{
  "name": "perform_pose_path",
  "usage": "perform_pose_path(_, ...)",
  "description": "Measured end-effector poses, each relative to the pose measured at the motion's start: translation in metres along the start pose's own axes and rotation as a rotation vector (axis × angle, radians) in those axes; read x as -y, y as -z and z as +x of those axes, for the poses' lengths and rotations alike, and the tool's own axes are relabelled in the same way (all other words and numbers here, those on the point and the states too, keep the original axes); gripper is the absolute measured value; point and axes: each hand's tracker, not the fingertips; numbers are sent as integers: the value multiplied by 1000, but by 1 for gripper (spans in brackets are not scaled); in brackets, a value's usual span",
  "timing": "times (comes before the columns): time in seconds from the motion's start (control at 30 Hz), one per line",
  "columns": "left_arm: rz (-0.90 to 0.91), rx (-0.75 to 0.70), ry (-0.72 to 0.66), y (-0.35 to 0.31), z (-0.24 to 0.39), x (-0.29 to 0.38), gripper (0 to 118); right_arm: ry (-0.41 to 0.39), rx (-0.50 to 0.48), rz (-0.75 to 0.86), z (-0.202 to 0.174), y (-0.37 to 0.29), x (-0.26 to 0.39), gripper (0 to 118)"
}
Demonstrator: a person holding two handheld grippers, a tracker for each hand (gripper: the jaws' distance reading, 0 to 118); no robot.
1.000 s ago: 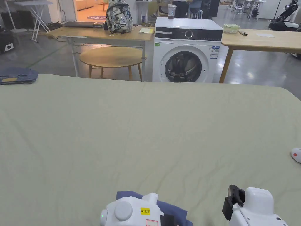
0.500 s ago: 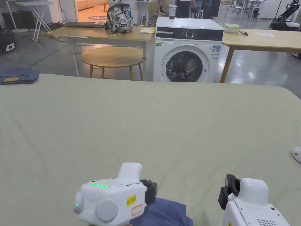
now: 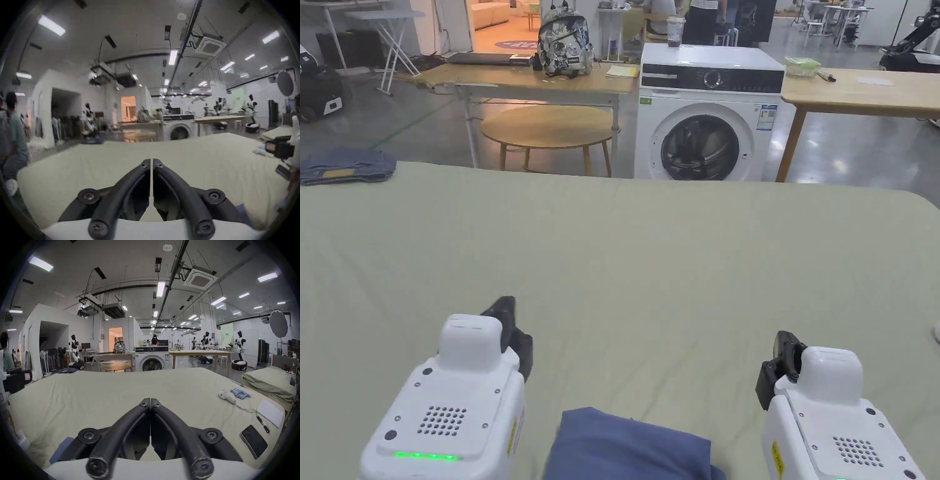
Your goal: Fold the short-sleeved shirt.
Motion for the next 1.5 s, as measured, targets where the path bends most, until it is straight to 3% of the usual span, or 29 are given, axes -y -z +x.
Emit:
perform_pose_path(0.23,77,-124,10,0,-15,-3,0,-28,30,60,-5,0,-6,0)
perform_pose_path(0.47,24,-87,-24,-3,-36,-7,0,-43,-13,51,-7,-8,-11,0)
perform_pose_path(0.83,-80,-8,-56,-12,-51,9,0,-123,-235,-309,-45,-36,65,0)
perform_pose_path(1.03,-174,38,-90,-19,-55,29,0,-157,-225,-463,-58,-11,106,0)
perform_pose_path(1.17,-299,119,-162,-26,-59,45,0,-99,-172,-535,-51,12,122,0)
perform_pose_path(1.3,-466,208,-263,-21,-66,66,0,-120,-155,-531,-54,15,119,0)
perform_pose_path(1.5,-765,452,-613,20,-87,92,0,-123,-147,-565,-51,24,120,0)
